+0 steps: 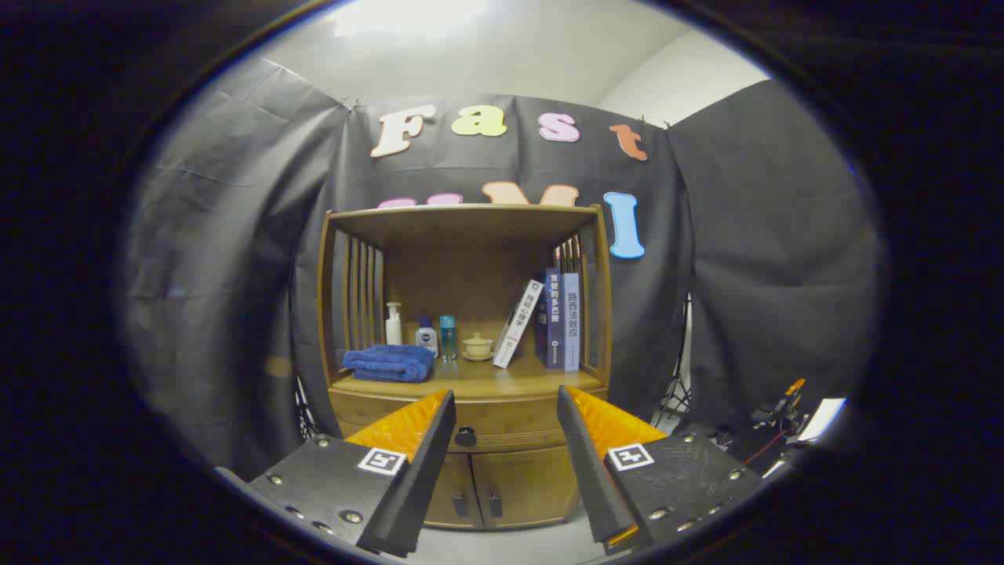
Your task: Pull open the drawer, take out the items inside it, and place them on the countertop above the cabinet.
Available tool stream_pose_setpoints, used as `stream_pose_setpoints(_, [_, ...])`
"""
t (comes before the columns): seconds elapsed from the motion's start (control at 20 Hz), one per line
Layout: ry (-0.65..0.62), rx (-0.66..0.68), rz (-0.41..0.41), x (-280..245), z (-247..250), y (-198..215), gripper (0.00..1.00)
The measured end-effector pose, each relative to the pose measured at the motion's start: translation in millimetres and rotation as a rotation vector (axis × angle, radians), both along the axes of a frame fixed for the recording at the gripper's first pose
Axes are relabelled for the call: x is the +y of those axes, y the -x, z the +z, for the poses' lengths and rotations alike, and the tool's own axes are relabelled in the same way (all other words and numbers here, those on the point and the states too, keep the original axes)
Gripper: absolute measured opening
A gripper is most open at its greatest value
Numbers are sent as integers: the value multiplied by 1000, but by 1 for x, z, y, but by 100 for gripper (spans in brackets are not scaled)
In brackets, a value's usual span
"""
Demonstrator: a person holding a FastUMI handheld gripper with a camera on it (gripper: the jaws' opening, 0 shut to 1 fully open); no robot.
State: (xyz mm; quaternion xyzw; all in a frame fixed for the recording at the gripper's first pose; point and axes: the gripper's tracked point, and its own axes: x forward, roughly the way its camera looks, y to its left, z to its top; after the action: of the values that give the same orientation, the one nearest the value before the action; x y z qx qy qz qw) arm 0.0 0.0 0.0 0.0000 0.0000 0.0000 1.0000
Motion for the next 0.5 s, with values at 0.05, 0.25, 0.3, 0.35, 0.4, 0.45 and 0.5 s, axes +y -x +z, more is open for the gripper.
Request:
stream_pose_setpoints(0.05, [1, 3, 4, 2, -1, -1, 79])
stream_pose_setpoints(0.25, [-1, 13, 9, 3, -2, -5, 79])
stream_pose_setpoints(0.3, [-1, 14, 11, 3, -3, -6, 79])
stream_pose_setpoints(0.35, [-3, 15, 13, 4, -2, -7, 79])
stream_pose_setpoints(0.4, [-4, 17, 15, 4, -4, -8, 79])
stream_pose_setpoints(0.45, [-5, 19, 15, 4, -4, -8, 79])
stream_pose_setpoints(0.5, [-4, 22, 14, 4, -5, -8, 79])
